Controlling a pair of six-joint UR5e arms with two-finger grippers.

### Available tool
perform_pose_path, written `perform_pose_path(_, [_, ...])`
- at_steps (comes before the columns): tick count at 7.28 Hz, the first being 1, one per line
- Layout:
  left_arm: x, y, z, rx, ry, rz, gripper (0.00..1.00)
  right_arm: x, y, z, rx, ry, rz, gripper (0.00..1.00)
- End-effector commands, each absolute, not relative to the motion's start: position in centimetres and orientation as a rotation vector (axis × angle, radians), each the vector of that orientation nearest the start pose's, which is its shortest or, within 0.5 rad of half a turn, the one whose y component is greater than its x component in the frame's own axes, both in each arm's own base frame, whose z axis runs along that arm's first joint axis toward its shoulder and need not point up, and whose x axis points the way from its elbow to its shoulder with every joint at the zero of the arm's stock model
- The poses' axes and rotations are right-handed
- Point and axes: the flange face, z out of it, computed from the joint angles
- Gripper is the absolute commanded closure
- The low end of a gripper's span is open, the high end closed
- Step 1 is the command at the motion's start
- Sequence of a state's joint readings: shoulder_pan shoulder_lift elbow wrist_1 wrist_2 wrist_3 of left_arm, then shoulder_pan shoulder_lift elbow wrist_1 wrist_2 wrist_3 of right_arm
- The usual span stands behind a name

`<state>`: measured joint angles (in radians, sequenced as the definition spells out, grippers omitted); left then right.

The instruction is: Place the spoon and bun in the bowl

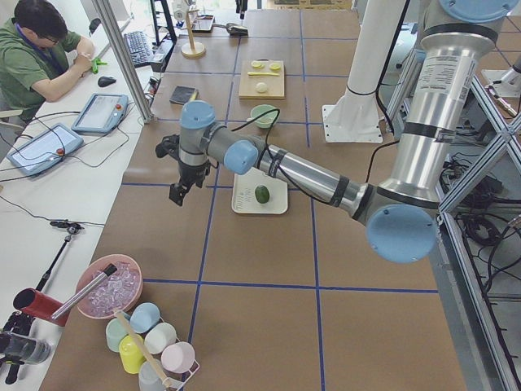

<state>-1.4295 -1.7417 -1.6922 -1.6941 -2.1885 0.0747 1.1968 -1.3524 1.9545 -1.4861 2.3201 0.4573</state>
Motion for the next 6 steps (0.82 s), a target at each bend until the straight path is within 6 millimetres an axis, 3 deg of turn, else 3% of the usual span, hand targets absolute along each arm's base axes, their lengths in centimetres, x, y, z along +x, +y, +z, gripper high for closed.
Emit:
perform_pose_path(1, [-6.7, -56.0, 58.5, 0.180, 0.620, 0.243, 0.00, -22.7, -51.6, 29.5, 0.297, -0.897, -0.104, 0.00])
perform_pose_path(2, [-7.3, -54.7, 60.3, 0.127, 0.633, 0.214, 0.00, -25.3, -50.8, 28.1, 0.278, -0.915, -0.091, 0.00])
perform_pose_path(3, [-7.1, -53.0, 61.1, 0.084, 0.686, 0.192, 0.00, -28.4, -49.3, 28.0, 0.236, -0.909, -0.050, 0.00])
perform_pose_path(4, [-6.7, -53.3, 60.9, 0.079, 0.721, 0.191, 0.00, -34.6, -46.4, 28.6, 0.273, -0.840, -0.060, 0.00])
perform_pose_path(6, [-6.6, -53.1, 60.7, 0.082, 0.722, 0.192, 0.00, -39.5, -43.7, 29.9, 0.304, -0.771, -0.103, 0.06])
